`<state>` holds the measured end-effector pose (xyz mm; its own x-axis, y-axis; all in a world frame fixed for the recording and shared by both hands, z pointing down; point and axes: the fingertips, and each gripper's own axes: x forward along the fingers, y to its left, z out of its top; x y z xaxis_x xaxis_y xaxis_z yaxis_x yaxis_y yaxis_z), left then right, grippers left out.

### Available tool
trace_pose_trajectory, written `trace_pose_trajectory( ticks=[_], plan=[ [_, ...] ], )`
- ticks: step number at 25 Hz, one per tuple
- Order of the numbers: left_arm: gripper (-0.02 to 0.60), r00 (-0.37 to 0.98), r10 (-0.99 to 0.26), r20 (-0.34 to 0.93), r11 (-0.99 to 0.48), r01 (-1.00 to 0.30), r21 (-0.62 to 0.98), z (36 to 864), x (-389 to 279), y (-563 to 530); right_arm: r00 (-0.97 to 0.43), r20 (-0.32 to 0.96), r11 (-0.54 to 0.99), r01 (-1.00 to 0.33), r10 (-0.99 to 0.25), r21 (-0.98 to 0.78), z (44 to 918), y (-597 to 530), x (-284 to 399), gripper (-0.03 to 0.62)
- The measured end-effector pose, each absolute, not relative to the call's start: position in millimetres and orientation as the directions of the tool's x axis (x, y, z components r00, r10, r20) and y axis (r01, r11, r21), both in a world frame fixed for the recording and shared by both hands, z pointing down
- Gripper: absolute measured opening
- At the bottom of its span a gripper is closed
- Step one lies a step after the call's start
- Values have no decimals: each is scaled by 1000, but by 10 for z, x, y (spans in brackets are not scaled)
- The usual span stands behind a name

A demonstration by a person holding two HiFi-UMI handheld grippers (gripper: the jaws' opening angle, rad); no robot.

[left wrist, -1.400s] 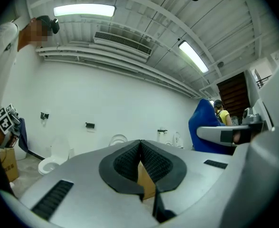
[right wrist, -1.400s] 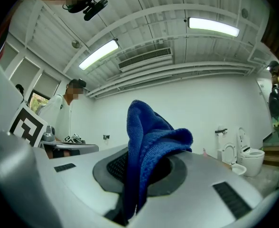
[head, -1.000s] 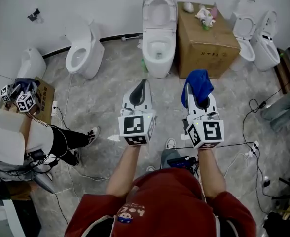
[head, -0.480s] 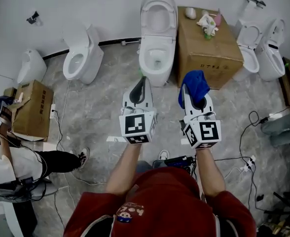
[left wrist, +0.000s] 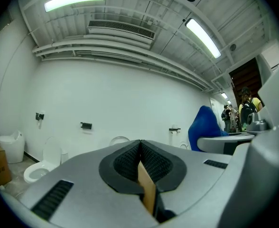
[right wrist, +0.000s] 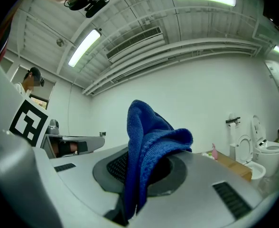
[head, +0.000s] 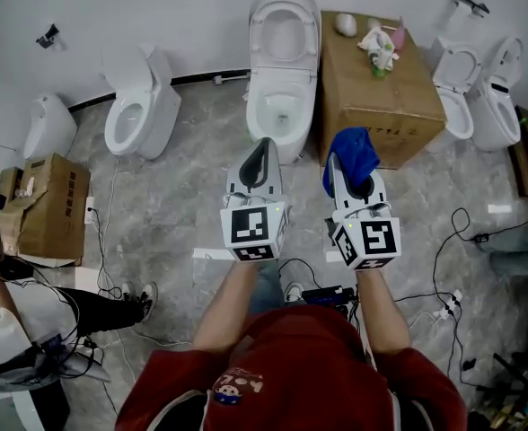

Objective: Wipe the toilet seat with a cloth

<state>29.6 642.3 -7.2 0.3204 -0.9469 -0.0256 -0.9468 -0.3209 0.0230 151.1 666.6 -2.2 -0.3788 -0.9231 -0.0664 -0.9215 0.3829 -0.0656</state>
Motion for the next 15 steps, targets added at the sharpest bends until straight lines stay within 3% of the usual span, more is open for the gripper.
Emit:
trace_pose_trajectory(
  ticks=[15],
  plan=[
    [17, 390, -920, -35, -392, -919, 42, -114, -262, 4078, -299, -28, 300, -953, -954, -47, -59, 4437, 923, 60]
  ],
)
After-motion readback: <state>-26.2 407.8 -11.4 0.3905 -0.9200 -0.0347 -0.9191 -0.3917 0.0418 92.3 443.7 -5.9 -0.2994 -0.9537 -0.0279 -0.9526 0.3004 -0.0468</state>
